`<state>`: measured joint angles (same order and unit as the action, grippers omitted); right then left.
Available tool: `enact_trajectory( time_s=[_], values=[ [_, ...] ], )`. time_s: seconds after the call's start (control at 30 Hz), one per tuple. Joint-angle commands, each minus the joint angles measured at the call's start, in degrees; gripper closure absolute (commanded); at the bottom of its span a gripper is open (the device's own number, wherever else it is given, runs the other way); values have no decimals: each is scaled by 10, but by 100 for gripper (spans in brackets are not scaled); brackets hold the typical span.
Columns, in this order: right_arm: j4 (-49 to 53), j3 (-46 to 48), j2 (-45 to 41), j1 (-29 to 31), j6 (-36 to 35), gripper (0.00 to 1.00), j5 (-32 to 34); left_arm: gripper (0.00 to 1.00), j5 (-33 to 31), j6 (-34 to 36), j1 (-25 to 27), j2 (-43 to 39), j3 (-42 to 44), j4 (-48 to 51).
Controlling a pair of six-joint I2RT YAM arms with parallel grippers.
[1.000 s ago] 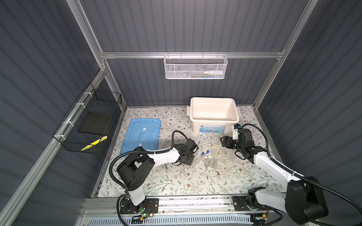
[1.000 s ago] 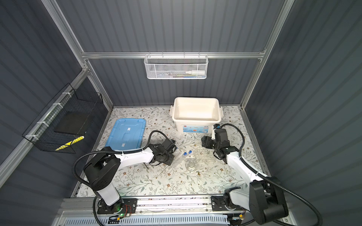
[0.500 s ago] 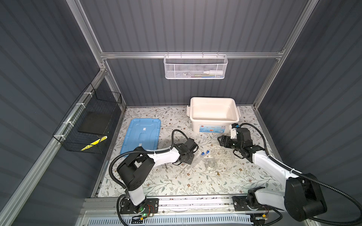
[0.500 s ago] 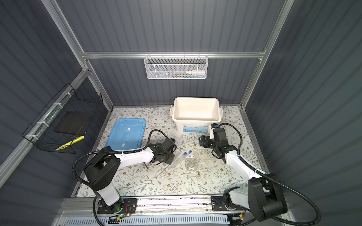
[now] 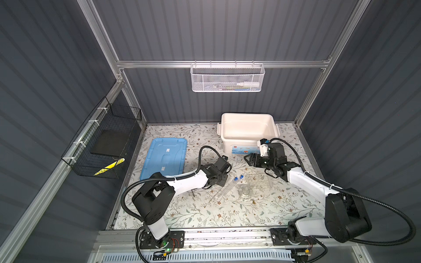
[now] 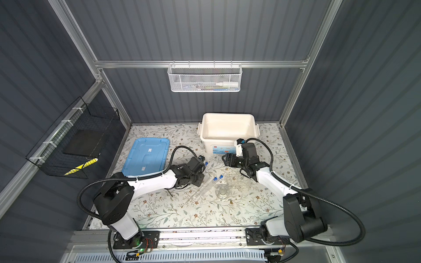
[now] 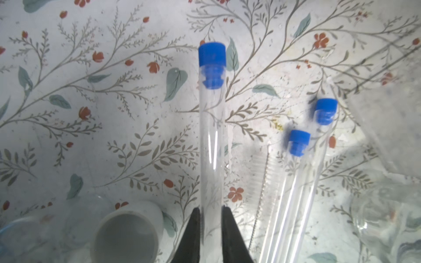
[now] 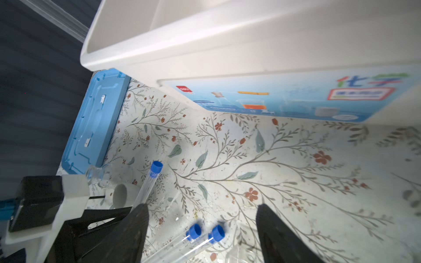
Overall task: Organize the chemistry lab equipment
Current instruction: 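Reach the right gripper across to the blue cap of the held tube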
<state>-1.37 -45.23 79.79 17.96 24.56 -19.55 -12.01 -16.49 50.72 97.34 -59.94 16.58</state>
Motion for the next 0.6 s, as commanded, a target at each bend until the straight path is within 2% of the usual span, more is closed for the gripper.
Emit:
enact_trajectory(
  time_s=[0.0, 0.13, 0.37, 0.57],
  values=[
    [-23, -21, 27, 7, 22, 24, -61, 93, 6, 33, 3, -16, -16, -15],
    [-36, -38, 61, 14, 40, 25, -100, 94, 19, 48, 3, -24, -13, -38],
    [-45, -66, 112, 29, 69, 28, -132, 95, 61, 73, 4, -32, -9, -71],
    [-71, -69, 132, 36, 97, 32, -150, 94, 69, 82, 6, -50, 12, -108]
  ],
)
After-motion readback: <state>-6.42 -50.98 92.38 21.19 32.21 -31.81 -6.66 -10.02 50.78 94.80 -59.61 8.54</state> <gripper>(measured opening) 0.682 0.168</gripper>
